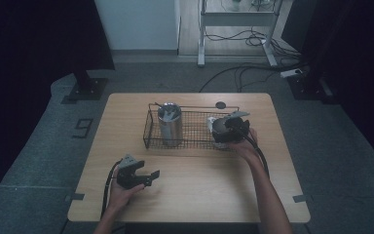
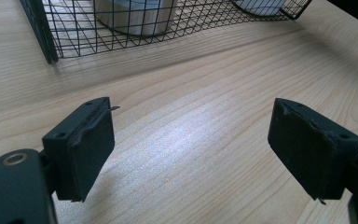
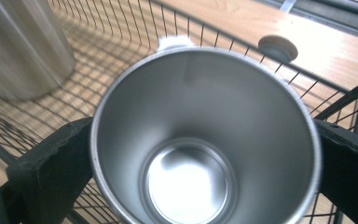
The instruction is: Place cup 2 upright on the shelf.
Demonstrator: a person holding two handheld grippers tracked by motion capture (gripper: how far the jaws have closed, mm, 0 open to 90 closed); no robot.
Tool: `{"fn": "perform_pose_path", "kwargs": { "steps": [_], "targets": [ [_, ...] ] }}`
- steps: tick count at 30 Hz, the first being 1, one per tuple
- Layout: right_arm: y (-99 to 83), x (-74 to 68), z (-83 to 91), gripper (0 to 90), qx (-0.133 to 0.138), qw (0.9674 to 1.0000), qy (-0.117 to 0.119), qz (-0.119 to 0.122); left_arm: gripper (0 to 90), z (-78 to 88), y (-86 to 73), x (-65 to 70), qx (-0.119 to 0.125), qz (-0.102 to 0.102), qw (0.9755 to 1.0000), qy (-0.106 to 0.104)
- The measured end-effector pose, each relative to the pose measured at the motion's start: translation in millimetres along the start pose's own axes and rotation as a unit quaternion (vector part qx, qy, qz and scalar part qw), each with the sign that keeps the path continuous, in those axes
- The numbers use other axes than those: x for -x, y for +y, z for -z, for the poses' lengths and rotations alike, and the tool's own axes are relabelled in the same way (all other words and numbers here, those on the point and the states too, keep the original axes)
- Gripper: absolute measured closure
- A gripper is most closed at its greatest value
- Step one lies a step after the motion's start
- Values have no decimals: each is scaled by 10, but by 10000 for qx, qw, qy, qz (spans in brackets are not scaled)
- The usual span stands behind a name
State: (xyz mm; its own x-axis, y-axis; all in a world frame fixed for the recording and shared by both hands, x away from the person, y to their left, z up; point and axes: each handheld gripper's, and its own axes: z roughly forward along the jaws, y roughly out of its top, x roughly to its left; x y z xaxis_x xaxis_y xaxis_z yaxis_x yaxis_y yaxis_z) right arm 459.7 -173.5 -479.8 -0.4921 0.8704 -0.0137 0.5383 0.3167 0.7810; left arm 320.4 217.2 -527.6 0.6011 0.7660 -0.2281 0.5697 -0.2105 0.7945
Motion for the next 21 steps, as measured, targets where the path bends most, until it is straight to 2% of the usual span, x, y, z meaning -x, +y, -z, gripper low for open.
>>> {"fn": "perform_pose_path", "kwargs": {
  "steps": [1,2,9,11,21],
  "targets": [
    [10,21,42,0,171,9997,49,-137,150,-1,0,1,-1,-1,10000,-3],
    [10,21,42,0,171,9997,49,-137,150,-2,0,3,-3,-3,10000,-7],
    [51,43,198,0,655,9972,248,-279,150,-5,1,10,-11,-11,10000,-15],
    [66,31,256,0,772,9964,205,-274,150,-4,2,13,-2,-13,10000,-14],
    [51,1,440,22,1109,9931,245,-286,150,1,3,8,0,-1,10000,-7]
  ]
}}
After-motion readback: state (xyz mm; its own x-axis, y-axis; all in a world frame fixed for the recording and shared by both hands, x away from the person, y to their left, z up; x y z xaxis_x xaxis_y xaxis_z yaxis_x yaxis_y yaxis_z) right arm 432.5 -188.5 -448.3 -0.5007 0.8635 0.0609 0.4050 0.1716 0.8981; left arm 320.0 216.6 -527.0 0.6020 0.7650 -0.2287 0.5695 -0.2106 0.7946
